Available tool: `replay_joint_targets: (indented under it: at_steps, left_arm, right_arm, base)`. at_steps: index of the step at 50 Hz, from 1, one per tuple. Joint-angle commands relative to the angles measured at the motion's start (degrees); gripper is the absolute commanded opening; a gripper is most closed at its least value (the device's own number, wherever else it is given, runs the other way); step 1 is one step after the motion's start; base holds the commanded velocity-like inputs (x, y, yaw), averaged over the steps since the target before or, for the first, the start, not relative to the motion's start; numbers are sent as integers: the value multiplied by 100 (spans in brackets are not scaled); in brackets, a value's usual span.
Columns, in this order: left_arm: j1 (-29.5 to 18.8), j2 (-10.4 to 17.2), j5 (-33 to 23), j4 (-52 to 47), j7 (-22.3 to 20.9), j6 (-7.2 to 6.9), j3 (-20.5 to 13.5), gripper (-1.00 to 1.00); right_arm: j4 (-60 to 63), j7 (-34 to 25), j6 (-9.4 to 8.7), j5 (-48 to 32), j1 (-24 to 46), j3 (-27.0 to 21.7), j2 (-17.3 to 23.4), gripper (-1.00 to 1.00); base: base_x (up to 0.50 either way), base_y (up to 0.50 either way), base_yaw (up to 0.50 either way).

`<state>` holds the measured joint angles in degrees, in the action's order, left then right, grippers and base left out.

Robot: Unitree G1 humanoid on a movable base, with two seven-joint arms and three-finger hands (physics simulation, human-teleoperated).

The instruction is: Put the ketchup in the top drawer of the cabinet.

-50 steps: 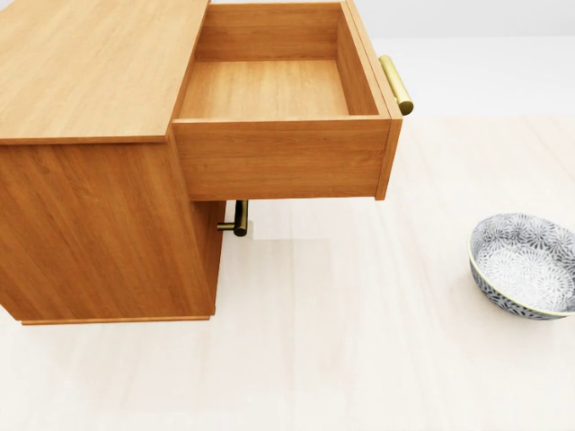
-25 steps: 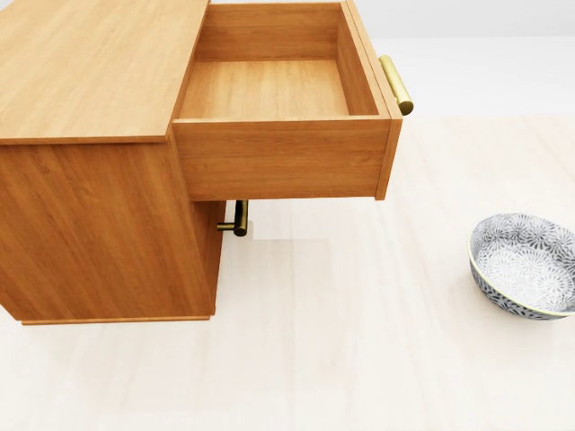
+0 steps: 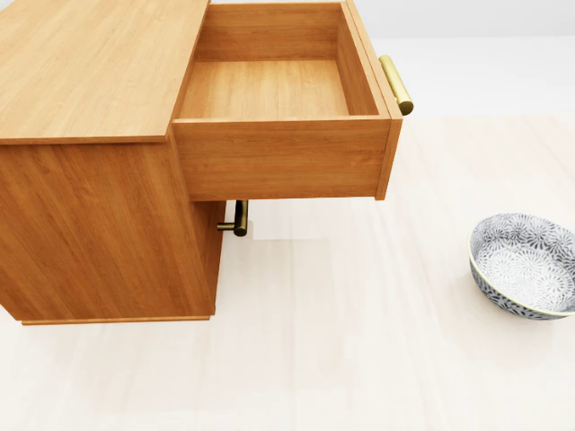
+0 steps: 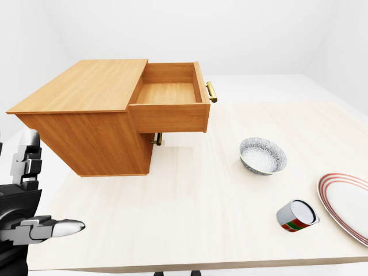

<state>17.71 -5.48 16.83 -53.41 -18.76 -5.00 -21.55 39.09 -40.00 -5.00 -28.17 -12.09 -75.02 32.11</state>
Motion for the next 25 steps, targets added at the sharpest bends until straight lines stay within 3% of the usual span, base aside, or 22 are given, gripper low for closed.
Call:
replay_joint_targets:
  at_steps: [1, 25]
  left_arm:
    - [-8, 2, -31, 17, 13, 0, 33, 100]
    - [35, 7, -97, 85, 19, 0, 114, 100]
  right_arm:
    - [-128, 0, 0, -549, 385, 515, -377, 100]
    - [-713, 0, 0, -409, 307, 1433, -1041, 100]
  base:
    - [0, 0, 0]
    - [0, 0, 0]
